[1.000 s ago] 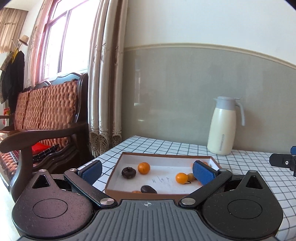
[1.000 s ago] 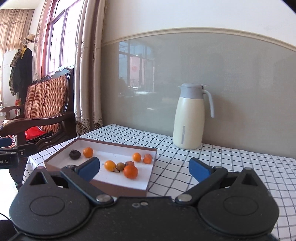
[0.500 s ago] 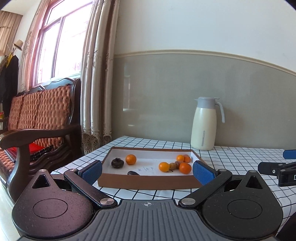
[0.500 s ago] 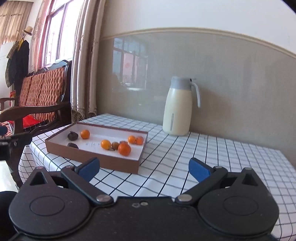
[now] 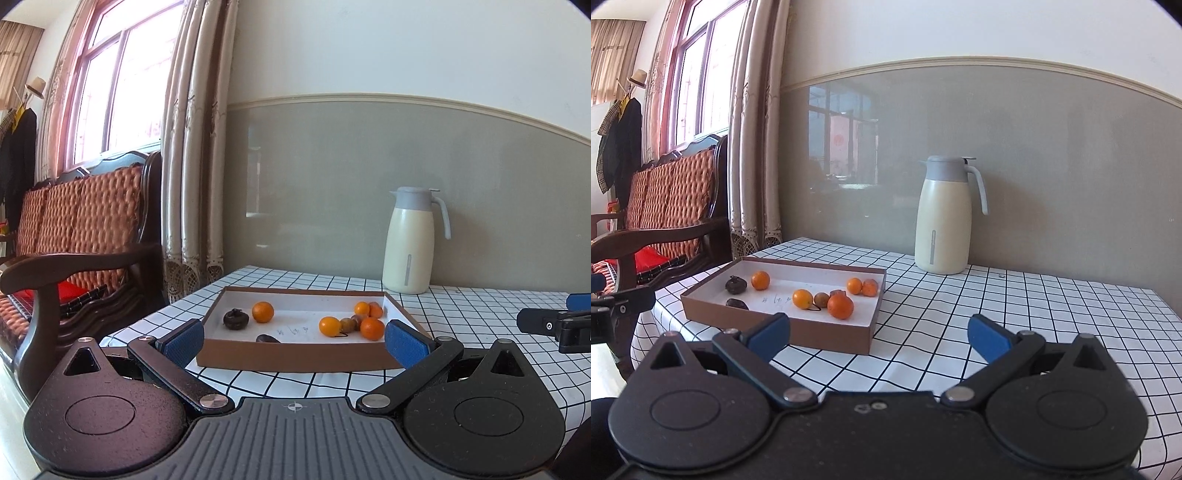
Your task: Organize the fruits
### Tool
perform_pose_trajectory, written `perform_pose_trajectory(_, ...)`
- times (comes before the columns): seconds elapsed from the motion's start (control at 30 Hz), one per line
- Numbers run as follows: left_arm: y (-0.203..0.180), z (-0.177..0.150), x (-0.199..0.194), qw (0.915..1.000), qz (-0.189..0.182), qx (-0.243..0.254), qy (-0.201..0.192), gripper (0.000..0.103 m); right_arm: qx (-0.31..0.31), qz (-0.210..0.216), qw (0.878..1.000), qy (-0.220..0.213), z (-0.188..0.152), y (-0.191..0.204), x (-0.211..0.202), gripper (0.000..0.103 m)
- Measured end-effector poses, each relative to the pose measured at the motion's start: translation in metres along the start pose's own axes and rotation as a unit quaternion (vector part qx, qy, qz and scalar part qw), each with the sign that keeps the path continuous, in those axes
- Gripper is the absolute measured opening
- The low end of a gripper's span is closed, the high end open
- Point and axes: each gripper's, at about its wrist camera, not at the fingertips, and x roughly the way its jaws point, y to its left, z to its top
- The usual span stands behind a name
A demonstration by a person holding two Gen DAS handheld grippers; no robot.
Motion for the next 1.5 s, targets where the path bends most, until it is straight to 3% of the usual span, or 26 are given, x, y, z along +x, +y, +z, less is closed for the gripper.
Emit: perform_pose_trajectory(1.5, -0.0023, -0.0001, 0.0002, 1.0000, -0.001, 0.002, 0.001, 0.103, 0.006, 0.000, 1.000, 0.012, 0.0001, -0.0020, 0.0023, 0.097)
